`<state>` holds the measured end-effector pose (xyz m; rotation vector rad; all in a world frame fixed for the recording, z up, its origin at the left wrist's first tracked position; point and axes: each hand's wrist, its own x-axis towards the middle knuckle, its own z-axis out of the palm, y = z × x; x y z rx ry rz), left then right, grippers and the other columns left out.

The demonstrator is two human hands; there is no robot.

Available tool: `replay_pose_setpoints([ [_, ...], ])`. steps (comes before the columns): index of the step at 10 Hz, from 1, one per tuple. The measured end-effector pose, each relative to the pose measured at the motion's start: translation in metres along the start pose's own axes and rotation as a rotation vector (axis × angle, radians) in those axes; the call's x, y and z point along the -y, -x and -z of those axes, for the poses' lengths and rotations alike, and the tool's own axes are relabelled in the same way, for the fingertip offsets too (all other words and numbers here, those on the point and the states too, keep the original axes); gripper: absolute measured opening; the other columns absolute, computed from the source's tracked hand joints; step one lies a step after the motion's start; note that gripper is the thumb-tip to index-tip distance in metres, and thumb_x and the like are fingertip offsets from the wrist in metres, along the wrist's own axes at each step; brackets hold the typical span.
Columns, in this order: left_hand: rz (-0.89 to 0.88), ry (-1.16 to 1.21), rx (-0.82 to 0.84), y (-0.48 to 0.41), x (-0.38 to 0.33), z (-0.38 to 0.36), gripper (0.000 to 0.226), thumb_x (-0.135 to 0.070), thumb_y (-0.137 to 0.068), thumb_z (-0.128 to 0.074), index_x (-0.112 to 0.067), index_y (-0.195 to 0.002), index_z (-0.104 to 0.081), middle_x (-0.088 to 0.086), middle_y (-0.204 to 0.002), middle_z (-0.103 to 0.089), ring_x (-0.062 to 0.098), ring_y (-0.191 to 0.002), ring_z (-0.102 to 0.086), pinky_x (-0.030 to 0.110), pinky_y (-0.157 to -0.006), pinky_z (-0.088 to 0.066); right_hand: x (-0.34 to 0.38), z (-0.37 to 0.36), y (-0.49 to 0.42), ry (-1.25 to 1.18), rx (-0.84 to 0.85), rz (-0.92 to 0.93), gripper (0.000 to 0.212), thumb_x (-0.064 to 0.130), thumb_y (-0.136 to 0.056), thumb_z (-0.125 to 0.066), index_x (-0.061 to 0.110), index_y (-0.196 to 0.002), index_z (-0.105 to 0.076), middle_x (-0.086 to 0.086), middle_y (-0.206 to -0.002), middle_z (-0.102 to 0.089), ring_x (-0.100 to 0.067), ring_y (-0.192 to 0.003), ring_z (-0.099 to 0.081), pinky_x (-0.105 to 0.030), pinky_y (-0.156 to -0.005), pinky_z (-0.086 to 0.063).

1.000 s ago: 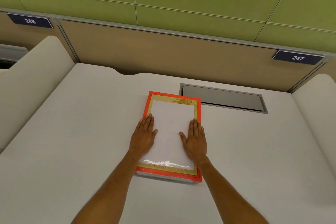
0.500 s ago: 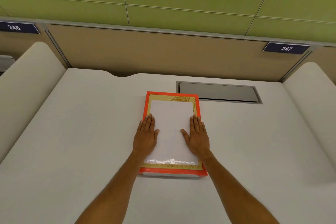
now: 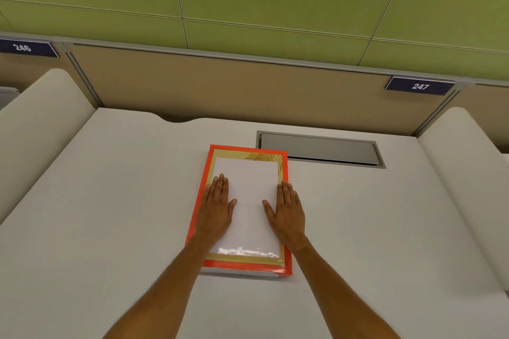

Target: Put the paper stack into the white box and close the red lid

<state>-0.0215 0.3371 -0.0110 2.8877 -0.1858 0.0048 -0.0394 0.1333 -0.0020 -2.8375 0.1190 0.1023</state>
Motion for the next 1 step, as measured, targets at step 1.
replay_pose_setpoints([
  [1,0.016,0.032,-0.035,-0.0084,-0.0292,-0.0007,0.073,-0.053,-0.099,-0.024,-0.014,-0.157,-0.001,0.003,-0.166,0.0,0.019,-0.154,0.0,0.035,-0.126,-0.003,-0.032,0.0167,0.0011,0.037,-0.032,0.004,0.078,0.061,-0.098,-0.024,0.016,-0.158,-0.004,-0.002,-0.167,-0.002,-0.018,-0.155,0.0,-0.032,-0.125,0.001],
])
